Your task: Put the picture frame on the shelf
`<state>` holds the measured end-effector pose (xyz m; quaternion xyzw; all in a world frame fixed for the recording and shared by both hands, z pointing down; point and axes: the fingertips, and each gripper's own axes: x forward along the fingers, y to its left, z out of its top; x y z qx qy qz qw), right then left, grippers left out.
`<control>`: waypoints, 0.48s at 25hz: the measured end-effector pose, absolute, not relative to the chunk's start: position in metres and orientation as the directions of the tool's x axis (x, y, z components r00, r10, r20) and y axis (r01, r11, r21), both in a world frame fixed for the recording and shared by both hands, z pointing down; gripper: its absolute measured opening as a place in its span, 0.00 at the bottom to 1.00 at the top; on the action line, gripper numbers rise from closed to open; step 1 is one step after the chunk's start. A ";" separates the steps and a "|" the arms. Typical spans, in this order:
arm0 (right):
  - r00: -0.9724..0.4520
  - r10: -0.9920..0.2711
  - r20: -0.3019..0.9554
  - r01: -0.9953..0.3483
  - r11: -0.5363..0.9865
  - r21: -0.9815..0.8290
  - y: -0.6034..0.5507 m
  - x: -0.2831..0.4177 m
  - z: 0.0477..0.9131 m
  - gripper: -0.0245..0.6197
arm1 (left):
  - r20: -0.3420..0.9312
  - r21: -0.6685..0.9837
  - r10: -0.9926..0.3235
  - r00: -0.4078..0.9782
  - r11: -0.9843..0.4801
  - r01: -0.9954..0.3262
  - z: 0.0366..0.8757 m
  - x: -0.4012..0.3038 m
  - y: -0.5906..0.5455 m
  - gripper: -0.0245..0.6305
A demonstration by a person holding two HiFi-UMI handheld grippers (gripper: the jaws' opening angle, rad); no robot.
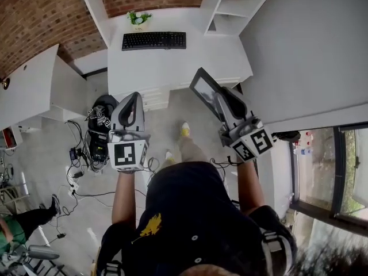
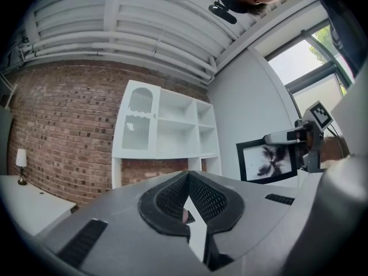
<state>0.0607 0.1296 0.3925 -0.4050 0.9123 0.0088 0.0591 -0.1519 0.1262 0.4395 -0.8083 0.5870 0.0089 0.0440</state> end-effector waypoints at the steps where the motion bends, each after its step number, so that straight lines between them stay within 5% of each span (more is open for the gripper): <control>1: -0.668 -0.735 -0.116 -0.737 0.675 -0.031 0.126 0.059 0.393 0.15 | -0.063 -0.064 -0.949 0.310 -0.306 -0.950 0.440 -0.153 0.123 0.07; 12: -0.686 -0.711 -0.158 -0.715 0.698 -0.035 0.039 0.056 0.383 0.15 | -0.048 -0.098 -0.956 0.290 -0.284 -0.954 0.438 -0.153 0.048 0.07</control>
